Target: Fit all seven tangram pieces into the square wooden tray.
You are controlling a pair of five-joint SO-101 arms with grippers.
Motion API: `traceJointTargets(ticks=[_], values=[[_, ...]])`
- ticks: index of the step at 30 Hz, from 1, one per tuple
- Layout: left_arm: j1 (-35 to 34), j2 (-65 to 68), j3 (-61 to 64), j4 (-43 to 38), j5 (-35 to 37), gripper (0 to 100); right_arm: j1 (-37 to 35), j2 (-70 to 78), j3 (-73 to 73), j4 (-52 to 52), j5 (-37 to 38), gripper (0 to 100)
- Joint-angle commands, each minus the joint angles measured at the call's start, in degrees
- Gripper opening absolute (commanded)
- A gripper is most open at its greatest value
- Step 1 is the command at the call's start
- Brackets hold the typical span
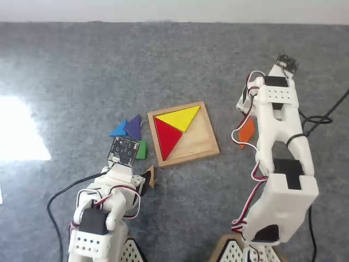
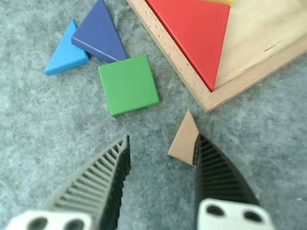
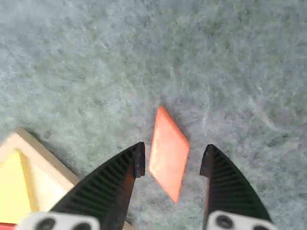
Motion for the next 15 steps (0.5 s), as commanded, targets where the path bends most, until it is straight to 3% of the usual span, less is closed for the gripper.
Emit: traceJointTargets(ticks=[1,8,15], values=[[0.3,-1.2,-0.3,0.3,-0.8,21,-1.4,-1.5,0.6,-0.4,2.3,21.3],[0.3,-1.2,-0.3,0.3,-0.8,21,-8.7,0.7,-1.2,-0.4,10.7,21.3],[0.3,-1.2,-0.3,0.3,-0.8,21,-7.1,4.4,-0.9,0.0,11.0,21.3]])
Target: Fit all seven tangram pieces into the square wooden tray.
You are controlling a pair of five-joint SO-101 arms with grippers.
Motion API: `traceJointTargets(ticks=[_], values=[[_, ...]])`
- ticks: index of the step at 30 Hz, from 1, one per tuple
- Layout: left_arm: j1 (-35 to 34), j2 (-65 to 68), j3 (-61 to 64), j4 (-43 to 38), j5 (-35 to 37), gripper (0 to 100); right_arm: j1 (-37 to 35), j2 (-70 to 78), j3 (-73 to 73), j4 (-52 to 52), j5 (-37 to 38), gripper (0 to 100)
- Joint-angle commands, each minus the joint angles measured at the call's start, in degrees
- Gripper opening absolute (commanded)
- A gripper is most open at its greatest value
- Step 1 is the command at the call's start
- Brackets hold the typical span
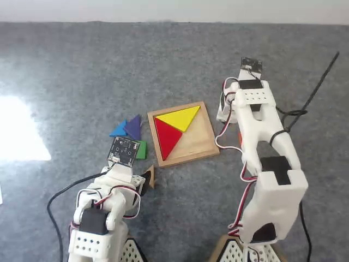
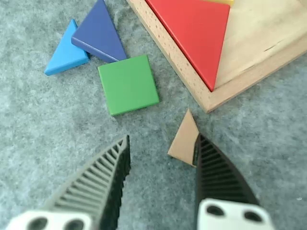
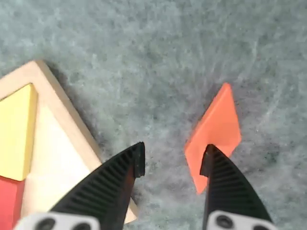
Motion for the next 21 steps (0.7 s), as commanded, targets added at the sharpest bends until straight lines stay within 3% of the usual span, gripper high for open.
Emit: traceJointTargets(ticks=[1,9,21], values=[[0.3,-1.2,-0.3,0.3,-0.8,21,1.9,2.9,-1.8,-0.2,1.0,21.3],[0.3,-1.2,-0.3,0.3,-0.8,21,8.3,6.1,-2.8,0.1,3.3,21.3],[0.3,-1.2,-0.3,0.3,-0.8,21,11.2,5.3,-2.4,0.7,3.5,21.3]])
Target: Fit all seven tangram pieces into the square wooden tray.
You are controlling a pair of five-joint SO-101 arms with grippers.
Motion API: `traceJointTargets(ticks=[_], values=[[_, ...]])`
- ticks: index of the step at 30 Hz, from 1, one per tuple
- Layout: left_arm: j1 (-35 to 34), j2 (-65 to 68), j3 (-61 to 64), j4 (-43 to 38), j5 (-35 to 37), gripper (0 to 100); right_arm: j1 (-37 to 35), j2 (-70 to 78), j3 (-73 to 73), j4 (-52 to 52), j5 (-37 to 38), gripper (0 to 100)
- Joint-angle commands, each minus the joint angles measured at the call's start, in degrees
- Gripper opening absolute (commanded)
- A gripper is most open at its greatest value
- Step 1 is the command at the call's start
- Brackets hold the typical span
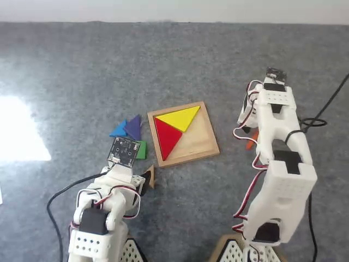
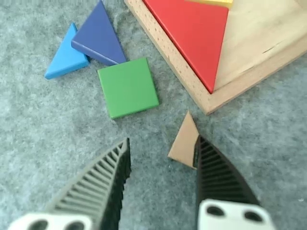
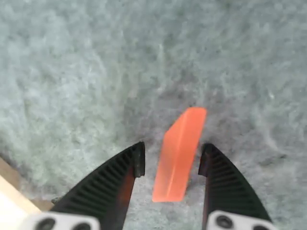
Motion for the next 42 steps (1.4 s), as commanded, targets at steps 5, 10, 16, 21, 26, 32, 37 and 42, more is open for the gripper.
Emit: traceJointTargets(ticks=[5,10,16,21,26,32,37,42], values=[[0.3,-1.2,-0.3,0.3,-0.8,21,3.6,-3.7,-1.0,4.5,0.4,21.3],[0.3,-1.2,-0.3,0.3,-0.8,21,9.8,-9.5,-1.0,6.5,0.5,21.3],[0.3,-1.2,-0.3,0.3,-0.8,21,10.2,-12.0,0.3,6.6,4.0,21.3],[0.4,-1.2,-0.3,0.3,-0.8,21,4.8,-11.9,2.3,5.9,4.0,21.3],[0.3,-1.2,-0.3,0.3,-0.8,21,-1.9,-11.9,2.9,5.3,3.1,21.6],[0.3,-1.2,-0.3,0.3,-0.8,21,-0.4,-8.7,2.6,4.3,1.3,21.6],[0.3,-1.2,-0.3,0.3,-0.8,21,2.1,-6.9,2.4,4.7,3.5,21.6],[0.3,-1.2,-0.3,0.3,-0.8,21,3.0,-6.7,2.1,4.4,4.0,21.6]])
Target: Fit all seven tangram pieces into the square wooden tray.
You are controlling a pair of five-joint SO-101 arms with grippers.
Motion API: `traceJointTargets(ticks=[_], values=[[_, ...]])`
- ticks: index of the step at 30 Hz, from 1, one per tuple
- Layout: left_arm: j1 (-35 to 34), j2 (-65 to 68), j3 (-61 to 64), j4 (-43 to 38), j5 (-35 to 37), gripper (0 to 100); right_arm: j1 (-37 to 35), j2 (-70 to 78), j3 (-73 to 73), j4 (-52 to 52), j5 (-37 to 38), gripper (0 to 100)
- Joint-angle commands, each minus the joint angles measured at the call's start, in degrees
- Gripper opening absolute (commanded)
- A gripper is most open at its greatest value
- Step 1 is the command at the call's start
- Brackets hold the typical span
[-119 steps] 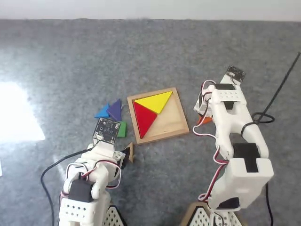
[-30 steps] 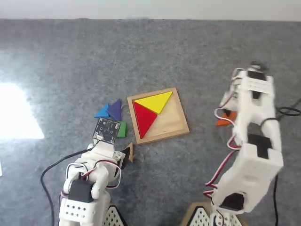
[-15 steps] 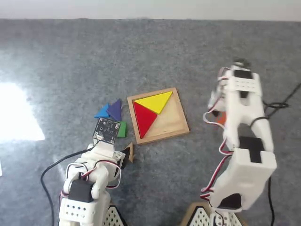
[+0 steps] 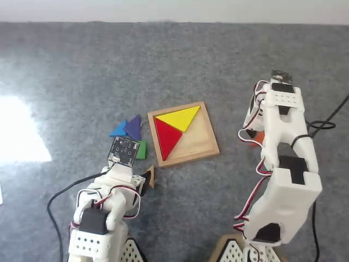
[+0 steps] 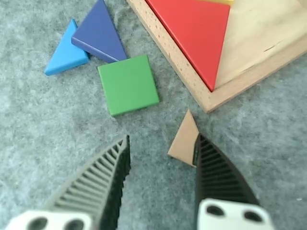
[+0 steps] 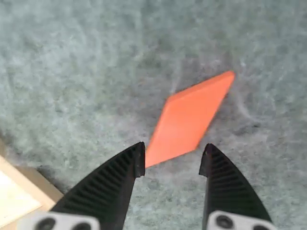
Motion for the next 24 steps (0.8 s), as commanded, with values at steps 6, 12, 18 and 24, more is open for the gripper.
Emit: traceJointTargets(ticks=[6,12,18,24], values=[[0.3,-1.2,-0.3,0.3,-0.8,21,1.3,0.3,-0.9,-3.5,1.1,21.3],[0.3,-1.2,-0.3,0.3,-0.8,21,1.2,5.7,-1.3,-6.7,4.1,12.4],[0.3,-1.2,-0.3,0.3,-0.8,21,1.2,5.7,-1.3,-7.1,5.0,10.8],[0.3,-1.2,-0.3,0.3,-0.8,21,-0.7,2.2,-3.8,-5.4,7.3,10.8]])
